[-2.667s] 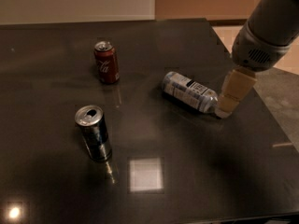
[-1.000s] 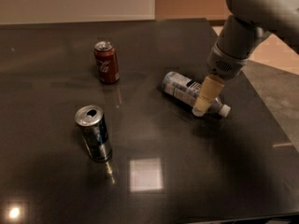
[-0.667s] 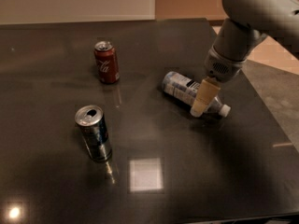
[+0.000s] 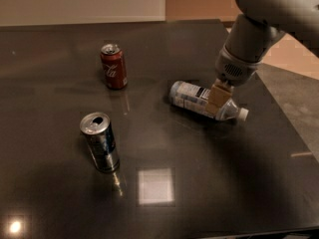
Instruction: Pick blue plastic bottle
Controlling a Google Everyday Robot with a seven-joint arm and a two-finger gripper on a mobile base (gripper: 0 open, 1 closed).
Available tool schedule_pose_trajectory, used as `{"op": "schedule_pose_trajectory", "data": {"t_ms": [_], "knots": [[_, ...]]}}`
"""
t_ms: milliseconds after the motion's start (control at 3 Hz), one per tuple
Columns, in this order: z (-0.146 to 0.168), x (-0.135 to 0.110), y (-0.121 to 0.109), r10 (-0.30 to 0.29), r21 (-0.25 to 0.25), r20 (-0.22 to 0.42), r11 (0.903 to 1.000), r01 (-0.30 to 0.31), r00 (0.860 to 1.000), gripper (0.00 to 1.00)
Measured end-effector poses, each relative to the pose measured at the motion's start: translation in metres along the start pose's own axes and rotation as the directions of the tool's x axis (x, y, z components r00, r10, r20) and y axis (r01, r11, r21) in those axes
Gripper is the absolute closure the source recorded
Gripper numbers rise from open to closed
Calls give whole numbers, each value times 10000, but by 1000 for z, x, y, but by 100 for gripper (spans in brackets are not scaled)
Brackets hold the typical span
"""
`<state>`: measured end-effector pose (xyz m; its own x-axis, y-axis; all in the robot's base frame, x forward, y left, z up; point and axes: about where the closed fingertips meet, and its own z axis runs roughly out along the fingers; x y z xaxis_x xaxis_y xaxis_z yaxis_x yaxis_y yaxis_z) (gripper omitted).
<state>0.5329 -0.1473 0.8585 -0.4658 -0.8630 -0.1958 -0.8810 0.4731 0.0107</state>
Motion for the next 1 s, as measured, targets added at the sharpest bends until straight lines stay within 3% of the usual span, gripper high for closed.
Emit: {"op": "schedule_pose_trajectory", "data": {"t_ms": [333, 667, 1000], "knots": [[-25, -10, 11, -402, 296, 225, 9988, 395, 9989, 87], [-54, -18, 23, -830, 501, 422, 9955, 808, 9957, 100], [-87, -25, 38, -1516, 499, 583, 9876, 1488, 9867, 100]]}}
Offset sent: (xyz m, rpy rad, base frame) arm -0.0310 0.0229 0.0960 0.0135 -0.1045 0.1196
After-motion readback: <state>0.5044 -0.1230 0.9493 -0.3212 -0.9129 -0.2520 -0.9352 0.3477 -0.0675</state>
